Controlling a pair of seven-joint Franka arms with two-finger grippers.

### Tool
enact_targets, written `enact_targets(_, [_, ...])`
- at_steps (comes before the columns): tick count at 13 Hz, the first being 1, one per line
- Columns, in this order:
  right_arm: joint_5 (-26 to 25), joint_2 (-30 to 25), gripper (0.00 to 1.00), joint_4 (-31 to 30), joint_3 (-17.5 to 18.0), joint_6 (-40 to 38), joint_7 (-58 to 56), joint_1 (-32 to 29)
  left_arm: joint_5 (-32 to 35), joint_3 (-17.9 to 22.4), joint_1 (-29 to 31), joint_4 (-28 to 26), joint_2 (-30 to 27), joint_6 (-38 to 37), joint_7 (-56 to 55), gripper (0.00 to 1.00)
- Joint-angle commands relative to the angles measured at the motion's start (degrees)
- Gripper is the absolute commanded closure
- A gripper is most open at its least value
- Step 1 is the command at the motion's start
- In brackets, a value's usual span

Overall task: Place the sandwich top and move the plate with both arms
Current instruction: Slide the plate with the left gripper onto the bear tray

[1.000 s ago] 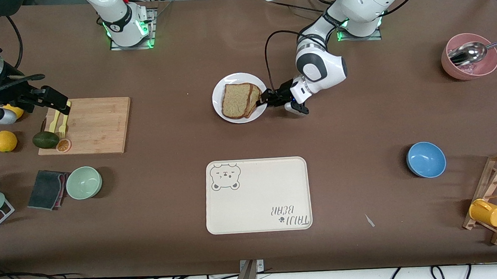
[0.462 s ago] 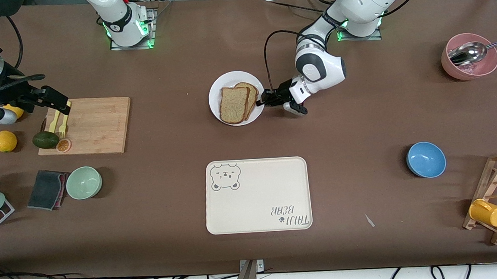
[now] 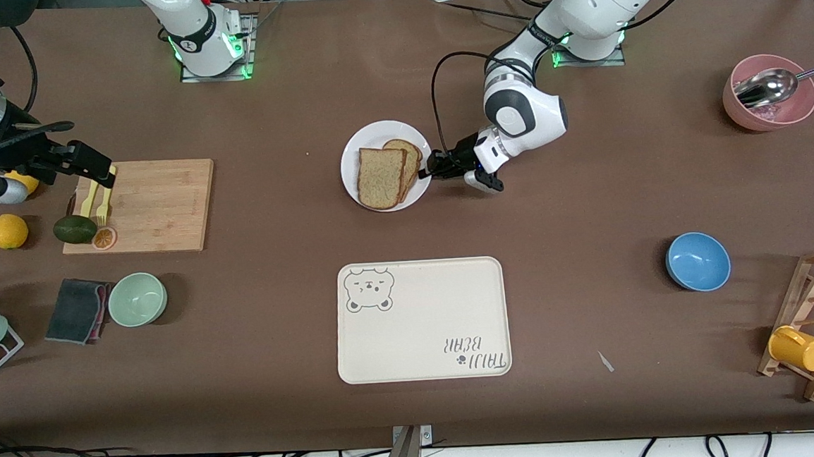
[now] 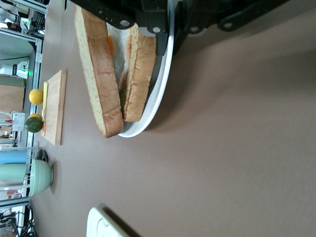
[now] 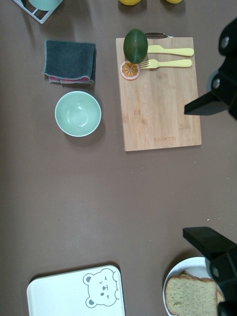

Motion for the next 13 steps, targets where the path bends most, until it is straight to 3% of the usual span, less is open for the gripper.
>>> enact_targets(1, [0.6, -0.6, 0.00, -0.7, 0.4, 0.0, -1.1, -0.4, -1.5, 0.0, 0.4, 2.4, -0.4, 0.9, 2.2, 1.00])
enact_targets(7, [0.6, -0.5, 0.00, -0.7, 0.4, 0.3, -1.1, -0.4, -1.5, -0.1, 1.9, 6.3, -0.9, 0.8, 2.4, 1.00])
enact_targets(13, [0.1, -0.3, 0.00, -0.7, 0.4, 0.9, -1.0, 0.1, -1.3, 0.6, 3.7, 16.0, 2.4, 0.8, 2.9, 1.00])
